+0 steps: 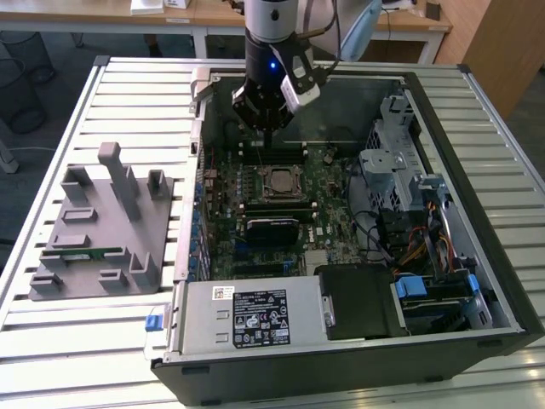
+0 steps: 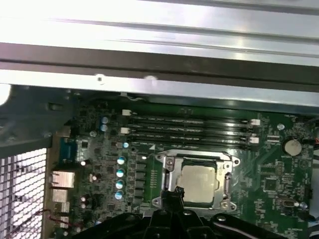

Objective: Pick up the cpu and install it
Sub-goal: 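Install the first cpu locking lever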

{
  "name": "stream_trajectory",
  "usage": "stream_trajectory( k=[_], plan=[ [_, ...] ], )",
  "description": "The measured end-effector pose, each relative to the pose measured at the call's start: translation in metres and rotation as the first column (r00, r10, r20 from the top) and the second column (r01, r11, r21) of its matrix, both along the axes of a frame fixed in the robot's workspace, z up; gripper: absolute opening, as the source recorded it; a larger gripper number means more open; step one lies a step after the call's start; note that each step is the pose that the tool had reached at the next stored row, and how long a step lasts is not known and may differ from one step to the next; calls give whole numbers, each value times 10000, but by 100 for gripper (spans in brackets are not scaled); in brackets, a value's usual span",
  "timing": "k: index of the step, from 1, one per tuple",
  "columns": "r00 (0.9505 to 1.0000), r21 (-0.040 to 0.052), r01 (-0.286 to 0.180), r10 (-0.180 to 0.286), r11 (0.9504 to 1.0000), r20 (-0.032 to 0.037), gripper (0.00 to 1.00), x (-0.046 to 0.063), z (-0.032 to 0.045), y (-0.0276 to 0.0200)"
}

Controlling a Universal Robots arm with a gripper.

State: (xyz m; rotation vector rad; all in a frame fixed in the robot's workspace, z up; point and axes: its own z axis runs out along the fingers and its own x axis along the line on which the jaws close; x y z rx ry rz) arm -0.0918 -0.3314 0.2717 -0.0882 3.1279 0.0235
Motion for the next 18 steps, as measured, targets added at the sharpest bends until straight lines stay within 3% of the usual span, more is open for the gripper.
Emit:
stream_trajectory(
  k=[5,9,18],
  plan=[
    [10000,69,3,-4,10000,75,11,-207,-16,0],
    [10000,72,9,-10,10000,90,11,-313,-40,1],
    [10000,71,10,-11,10000,89,11,-349,-101,108]
  ],
)
